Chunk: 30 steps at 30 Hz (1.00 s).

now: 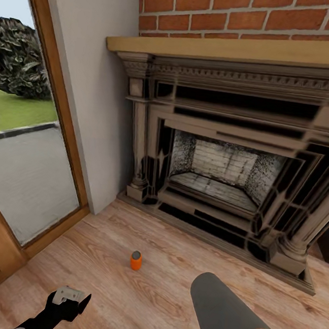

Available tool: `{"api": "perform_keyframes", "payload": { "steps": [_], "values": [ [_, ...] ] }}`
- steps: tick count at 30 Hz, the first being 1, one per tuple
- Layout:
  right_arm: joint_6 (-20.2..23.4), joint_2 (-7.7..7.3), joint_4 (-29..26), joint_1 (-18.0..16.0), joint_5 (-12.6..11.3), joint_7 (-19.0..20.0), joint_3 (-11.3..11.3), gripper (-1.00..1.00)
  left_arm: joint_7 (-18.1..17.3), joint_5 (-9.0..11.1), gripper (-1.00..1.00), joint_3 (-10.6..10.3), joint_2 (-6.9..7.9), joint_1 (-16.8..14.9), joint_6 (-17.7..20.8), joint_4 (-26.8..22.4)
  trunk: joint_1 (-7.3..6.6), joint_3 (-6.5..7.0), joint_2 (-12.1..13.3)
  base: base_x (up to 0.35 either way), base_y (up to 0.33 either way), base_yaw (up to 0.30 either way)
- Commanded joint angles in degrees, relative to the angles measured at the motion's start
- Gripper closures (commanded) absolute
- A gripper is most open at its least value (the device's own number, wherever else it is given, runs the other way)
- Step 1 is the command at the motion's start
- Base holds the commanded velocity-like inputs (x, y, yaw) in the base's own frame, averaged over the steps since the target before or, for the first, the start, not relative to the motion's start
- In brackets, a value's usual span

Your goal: Put the three can of soda from the living room inside the tash can in the kitchen.

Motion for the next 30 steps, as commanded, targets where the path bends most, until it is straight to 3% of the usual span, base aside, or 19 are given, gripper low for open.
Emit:
{"api": "perform_keyframes", "payload": {
  "steps": [1, 7, 11, 15, 19, 30],
  "values": [
    [0.06, -0.01, -0.07, 0.00, -0.46, 0.32, -0.08, 1.00, -0.01, 0.00, -1.00, 0.00, -0.01, 0.00, 0.03, 0.00, 0.00, 0.07, 0.00, 0.135, 0.286, -0.189],
    [0.12, -0.15, -0.07, 0.05, -2.89, 0.35, -0.27, 1.00, -0.04, -0.04, -1.00, -0.14, -0.31, 0.00, 0.27, 0.07, 0.00, 0.46, 0.00, 0.146, 0.283, -0.190],
    [0.14, -0.13, -0.07, 0.10, -3.13, 0.36, -0.29, 1.00, -0.05, -0.09, -1.00, -0.36, -0.79, 0.00, 0.40, 0.33, 0.00, 0.72, 0.00, 0.190, 0.234, -0.191],
    [0.15, -0.07, -0.07, 0.12, -3.24, 0.37, -0.27, 1.00, -0.01, -0.11, -1.00, -2.81, -1.83, 0.00, 0.47, 1.73, 0.00, 0.98, 0.00, 0.229, 0.107, -0.191],
    [0.15, -0.05, -0.07, 0.13, -3.26, 0.37, -0.30, 1.00, 0.24, -0.13, -1.00, -4.88, -2.40, -0.07, 0.48, 2.57, 0.00, 1.24, 0.00, 0.259, -0.088, -0.191],
    [0.16, -0.07, -0.02, 0.13, -3.33, 0.29, -0.23, 1.00, 0.31, -0.14, -1.00, -5.52, -2.69, -0.09, 0.48, 2.80, 0.00, 1.95, 0.00, 0.236, -0.191, -0.191]
  ]
}}
